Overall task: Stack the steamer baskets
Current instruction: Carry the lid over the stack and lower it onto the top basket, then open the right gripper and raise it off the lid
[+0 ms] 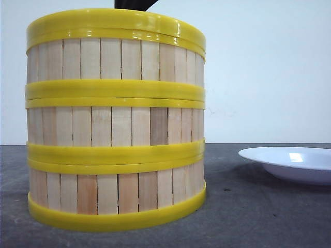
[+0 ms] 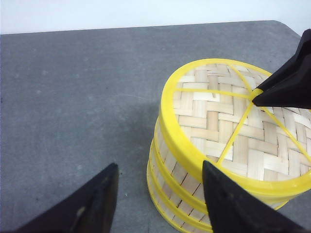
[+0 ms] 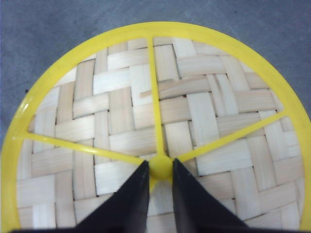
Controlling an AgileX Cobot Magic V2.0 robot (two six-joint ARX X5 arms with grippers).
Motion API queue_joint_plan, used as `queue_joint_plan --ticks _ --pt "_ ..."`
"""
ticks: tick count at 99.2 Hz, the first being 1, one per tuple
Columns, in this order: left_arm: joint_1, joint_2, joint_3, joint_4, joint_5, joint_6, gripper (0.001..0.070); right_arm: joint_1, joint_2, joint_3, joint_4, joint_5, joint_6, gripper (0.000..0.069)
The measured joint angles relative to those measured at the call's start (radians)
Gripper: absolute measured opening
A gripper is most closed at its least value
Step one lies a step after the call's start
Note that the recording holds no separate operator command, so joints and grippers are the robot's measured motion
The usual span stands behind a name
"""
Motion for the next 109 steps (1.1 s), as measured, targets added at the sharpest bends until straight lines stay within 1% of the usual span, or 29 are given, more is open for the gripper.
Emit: queue_joint_plan --ticks 14,19,23,31,34,39,45,53,64,90,109 --pt "0.0 0.0 0.0 0.0 0.0 0.0 0.0326 -0.005 0.005 0.0 0.001 0.0 -0.003 0.0054" --pt "0.0 0.0 0.0 -0.001 0.0 0.001 0.0326 -0.006 0.006 0.0 0.002 -0.002 -0.004 0.0077" --pt "0.0 0.0 0.0 -0.001 0.0 0.002 0.0326 -0.007 0.006 0.0 0.003 -0.001 -0.006 0.0134" --pt "0.0 0.0 0.0 -0.001 0.0 0.004 0.0326 -0.01 0.007 0.0 0.012 0.001 -0.007 0.0314" --pt "0.0 0.0 0.0 -0.001 0.0 0.004 0.0326 -0.01 0.008 0.0 0.021 0.001 -0.007 0.0367" --pt "0.0 0.0 0.0 -0.001 0.0 0.004 0.0326 -0.011 0.008 0.0 0.037 0.001 -0.009 0.0417" --pt "0.0 0.0 0.0 -0.001 0.0 0.004 0.0326 -0.011 0.007 0.0 0.052 0.001 -0.011 0.0444" --pt "0.0 0.0 0.0 -0.001 0.0 0.004 0.0326 -0.011 -0.002 0.0 0.066 0.008 -0.022 0.0455" --pt "0.0 0.0 0.0 -0.001 0.0 0.004 0.0326 -0.011 -0.059 0.0 0.105 0.063 -0.037 0.0458" --pt "0.0 0.0 0.0 0.022 0.0 0.004 0.0326 -0.011 -0.342 0.011 0.181 0.199 -0.064 0.0458" --pt "0.0 -0.015 -0.015 0.101 0.003 0.004 0.0326 -0.011 -0.509 0.013 0.138 0.291 -0.085 0.0455"
